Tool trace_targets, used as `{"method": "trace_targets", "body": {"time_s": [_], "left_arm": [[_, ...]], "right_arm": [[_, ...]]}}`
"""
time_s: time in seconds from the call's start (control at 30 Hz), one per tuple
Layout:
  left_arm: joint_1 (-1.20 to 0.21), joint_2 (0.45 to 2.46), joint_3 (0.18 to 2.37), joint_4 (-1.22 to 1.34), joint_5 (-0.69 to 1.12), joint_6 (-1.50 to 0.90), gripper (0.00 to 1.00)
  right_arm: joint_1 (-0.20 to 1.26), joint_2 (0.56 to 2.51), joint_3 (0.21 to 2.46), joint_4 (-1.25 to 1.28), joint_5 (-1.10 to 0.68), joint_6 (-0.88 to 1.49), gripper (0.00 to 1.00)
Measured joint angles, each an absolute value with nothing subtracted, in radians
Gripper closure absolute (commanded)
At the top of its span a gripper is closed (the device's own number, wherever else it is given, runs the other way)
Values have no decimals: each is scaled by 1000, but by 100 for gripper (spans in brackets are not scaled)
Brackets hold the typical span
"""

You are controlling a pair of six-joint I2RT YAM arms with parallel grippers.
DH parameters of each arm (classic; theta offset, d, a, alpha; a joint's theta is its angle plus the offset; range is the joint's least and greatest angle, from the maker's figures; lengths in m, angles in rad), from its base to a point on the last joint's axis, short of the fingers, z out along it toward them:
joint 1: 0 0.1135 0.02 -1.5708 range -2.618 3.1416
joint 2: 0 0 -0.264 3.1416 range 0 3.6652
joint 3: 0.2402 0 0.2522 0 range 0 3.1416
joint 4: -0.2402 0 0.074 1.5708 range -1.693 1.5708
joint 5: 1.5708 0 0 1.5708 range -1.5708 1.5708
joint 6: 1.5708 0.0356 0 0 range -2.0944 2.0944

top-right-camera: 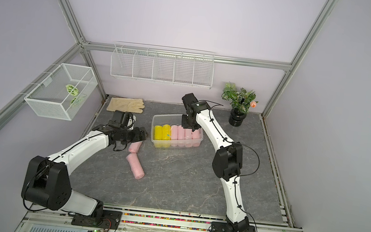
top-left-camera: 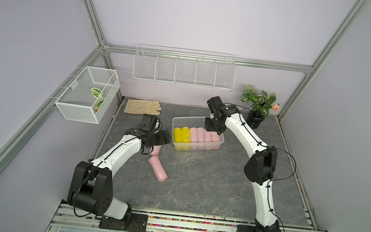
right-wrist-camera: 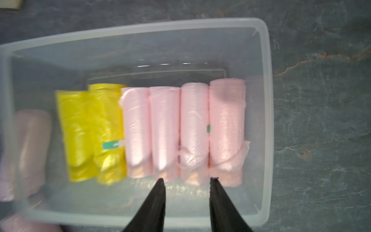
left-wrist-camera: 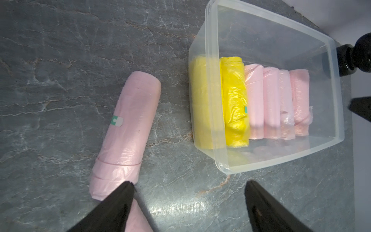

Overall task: Put the roll of trash bags into the storage box
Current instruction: Place the roll of trash bags in the storage box, then pick up the roll of trash bags from the center of the board.

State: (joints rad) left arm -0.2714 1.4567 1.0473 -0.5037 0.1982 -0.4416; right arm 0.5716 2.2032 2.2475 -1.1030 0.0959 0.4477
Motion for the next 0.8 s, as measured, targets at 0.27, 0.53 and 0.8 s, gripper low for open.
{"method": "trace_targets", "body": {"time_s": [0.27,0.53,0.8], "left_arm": [[-240,1457,1084,-508,176,-445,8],[-126,1457,1084,-510,192,-459,8],[-55,1457,1081,-515,208,-462,8]], "right_arm": [[781,2098,2118,-1073,69,423,39],[945,2142,2108,-1062,30,391,26],[1024,2239,2109,-1012,-23,377,21]]}}
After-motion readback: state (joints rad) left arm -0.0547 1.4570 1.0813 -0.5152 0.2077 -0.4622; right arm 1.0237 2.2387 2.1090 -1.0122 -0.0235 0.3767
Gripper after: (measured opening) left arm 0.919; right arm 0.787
